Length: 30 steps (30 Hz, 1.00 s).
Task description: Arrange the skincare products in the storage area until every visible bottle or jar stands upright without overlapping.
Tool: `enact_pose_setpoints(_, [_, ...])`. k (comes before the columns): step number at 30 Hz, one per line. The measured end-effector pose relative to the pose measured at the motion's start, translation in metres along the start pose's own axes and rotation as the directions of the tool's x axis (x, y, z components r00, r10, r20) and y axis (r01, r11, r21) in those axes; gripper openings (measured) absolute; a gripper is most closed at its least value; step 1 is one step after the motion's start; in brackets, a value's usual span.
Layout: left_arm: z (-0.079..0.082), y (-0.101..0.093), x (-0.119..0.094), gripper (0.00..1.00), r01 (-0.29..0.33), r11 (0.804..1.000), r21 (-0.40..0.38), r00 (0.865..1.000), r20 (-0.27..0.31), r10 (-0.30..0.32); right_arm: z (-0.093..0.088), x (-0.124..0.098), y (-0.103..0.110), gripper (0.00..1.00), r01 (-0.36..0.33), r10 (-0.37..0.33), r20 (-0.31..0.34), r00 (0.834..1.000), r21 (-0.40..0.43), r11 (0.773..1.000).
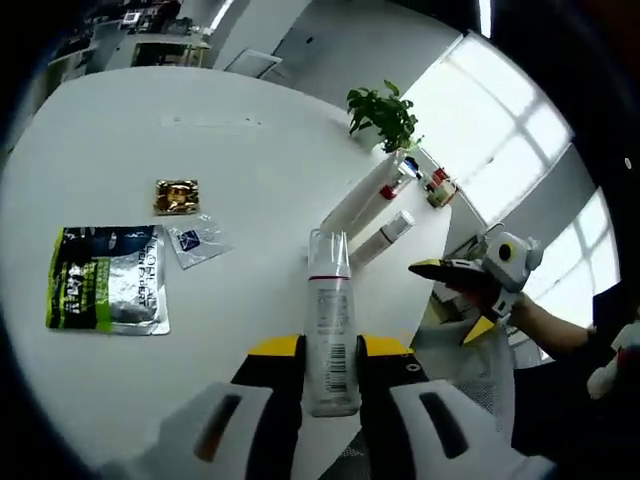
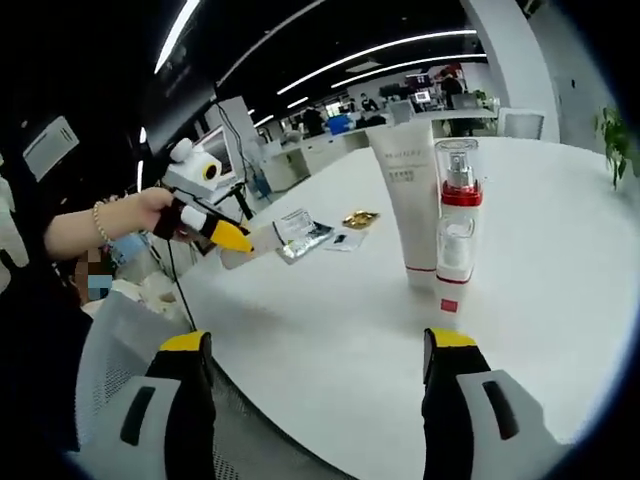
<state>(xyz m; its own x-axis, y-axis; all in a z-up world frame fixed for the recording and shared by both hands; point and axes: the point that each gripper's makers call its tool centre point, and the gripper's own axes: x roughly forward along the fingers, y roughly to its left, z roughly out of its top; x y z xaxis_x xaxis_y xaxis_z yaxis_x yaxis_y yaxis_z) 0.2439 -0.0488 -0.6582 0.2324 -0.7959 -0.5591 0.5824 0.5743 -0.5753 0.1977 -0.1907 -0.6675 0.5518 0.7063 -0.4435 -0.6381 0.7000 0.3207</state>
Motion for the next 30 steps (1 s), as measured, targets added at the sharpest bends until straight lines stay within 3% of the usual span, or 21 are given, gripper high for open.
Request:
enact_pose_setpoints(4, [0.003, -0.021, -0.005, 0.2, 0.064, 0.998, -0.008, 0.997, 0.045, -0.064, 0.01, 0.001, 0.011, 0.8, -0.046, 0.045, 0.037, 0.998, 0.028, 0.999])
enact_pose_setpoints(6, [0.008, -0.034, -0.007, 0.2, 0.125, 0.992, -0.021, 0.988, 0.089, -0.123, 0.024, 0.004, 0.023, 0.78, -0.106, 0.093, 0.125, 0.988, 0.096, 0.99])
enact_pose_setpoints(10, [0.016, -0.056, -0.014, 0.2, 0.229, 0.972, -0.046, 0.963, 0.157, -0.219, 0.047, 0.005, 0.045, 0.69, -0.224, 0.183, 0.24, 0.953, 0.158, 0.962])
enact_pose_setpoints(14, [0.017, -0.07, -0.02, 0.2, 0.28, 0.959, -0.045, 0.947, 0.179, -0.268, 0.068, 0.004, 0.063, 0.66, -0.31, 0.238, 0.328, 0.914, 0.187, 0.932])
enact_pose_setpoints(18, [0.022, -0.095, -0.029, 0.2, 0.392, 0.919, -0.051, 0.899, 0.235, -0.37, 0.091, 0.001, 0.076, 0.64, -0.403, 0.277, 0.431, 0.859, 0.236, 0.884])
enact_pose_setpoints(21, [0.024, -0.109, -0.036, 0.2, 0.458, 0.887, -0.058, 0.865, 0.261, -0.429, 0.098, 0.003, 0.081, 0.61, -0.428, 0.283, 0.456, 0.844, 0.253, 0.868])
enact_pose_setpoints(24, [0.022, -0.119, -0.039, 0.2, 0.495, 0.867, -0.054, 0.845, 0.262, -0.466, 0.105, 0.005, 0.09, 0.59, -0.468, 0.305, 0.479, 0.823, 0.267, 0.843])
enact_pose_setpoints(27, [0.02, -0.127, -0.041, 0.2, 0.519, 0.854, -0.044, 0.832, 0.254, -0.493, 0.114, 0.006, 0.098, 0.57, -0.522, 0.321, 0.514, 0.795, 0.31, 0.795])
enact_pose_setpoints(30, [0.021, -0.132, -0.042, 0.2, 0.542, 0.839, -0.043, 0.817, 0.26, -0.514, 0.118, 0.007, 0.105, 0.48, -0.563, 0.343, 0.537, 0.771, 0.323, 0.76])
